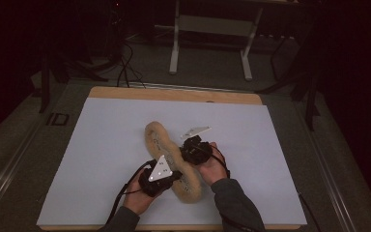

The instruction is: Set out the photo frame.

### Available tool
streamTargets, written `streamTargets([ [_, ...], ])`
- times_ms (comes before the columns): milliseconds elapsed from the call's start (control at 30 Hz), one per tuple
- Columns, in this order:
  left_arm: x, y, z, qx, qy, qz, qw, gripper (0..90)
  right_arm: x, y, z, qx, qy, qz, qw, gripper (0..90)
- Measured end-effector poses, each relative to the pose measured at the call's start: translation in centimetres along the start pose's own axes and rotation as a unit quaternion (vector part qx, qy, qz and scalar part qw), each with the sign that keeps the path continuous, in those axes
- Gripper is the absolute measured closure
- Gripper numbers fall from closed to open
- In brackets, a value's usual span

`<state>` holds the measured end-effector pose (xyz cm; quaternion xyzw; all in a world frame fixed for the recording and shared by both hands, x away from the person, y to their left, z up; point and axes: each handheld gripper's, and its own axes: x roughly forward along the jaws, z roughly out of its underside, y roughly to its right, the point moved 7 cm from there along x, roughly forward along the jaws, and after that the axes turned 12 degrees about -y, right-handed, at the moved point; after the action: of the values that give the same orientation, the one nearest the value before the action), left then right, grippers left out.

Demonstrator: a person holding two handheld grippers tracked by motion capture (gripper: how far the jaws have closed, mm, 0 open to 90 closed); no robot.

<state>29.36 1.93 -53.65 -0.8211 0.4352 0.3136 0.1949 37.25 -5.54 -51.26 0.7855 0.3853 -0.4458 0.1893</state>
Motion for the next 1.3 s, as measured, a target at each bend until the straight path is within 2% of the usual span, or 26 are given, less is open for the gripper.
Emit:
streamTargets([
  [333,-1.2,-1.6,0.5,-0.004,-0.006,-0.025,0.9997,85.4,-1.4,0.8,0.9,0.014,0.010,0.005,0.9998,85.5],
  [667,-2.6,-4.1,1.1,-0.025,-0.008,-0.059,0.9979,80.3,-2.1,1.3,2.8,0.020,0.005,0.014,0.9997,81.4],
  [967,-3.0,-5.8,1.3,-0.036,-0.024,-0.073,0.9964,77.7,-2.7,0.9,3.7,0.010,0.005,0.012,0.9999,78.8],
  [1133,-3.0,-7.2,1.7,-0.054,-0.031,-0.083,0.9946,76.9,-3.3,0.4,4.0,0.002,0.014,0.008,0.9999,76.1],
  [1300,-2.8,-8.3,1.9,-0.067,-0.041,-0.087,0.9931,74.8,-3.9,0.3,4.1,0.010,0.022,0.009,0.9997,73.4],
])
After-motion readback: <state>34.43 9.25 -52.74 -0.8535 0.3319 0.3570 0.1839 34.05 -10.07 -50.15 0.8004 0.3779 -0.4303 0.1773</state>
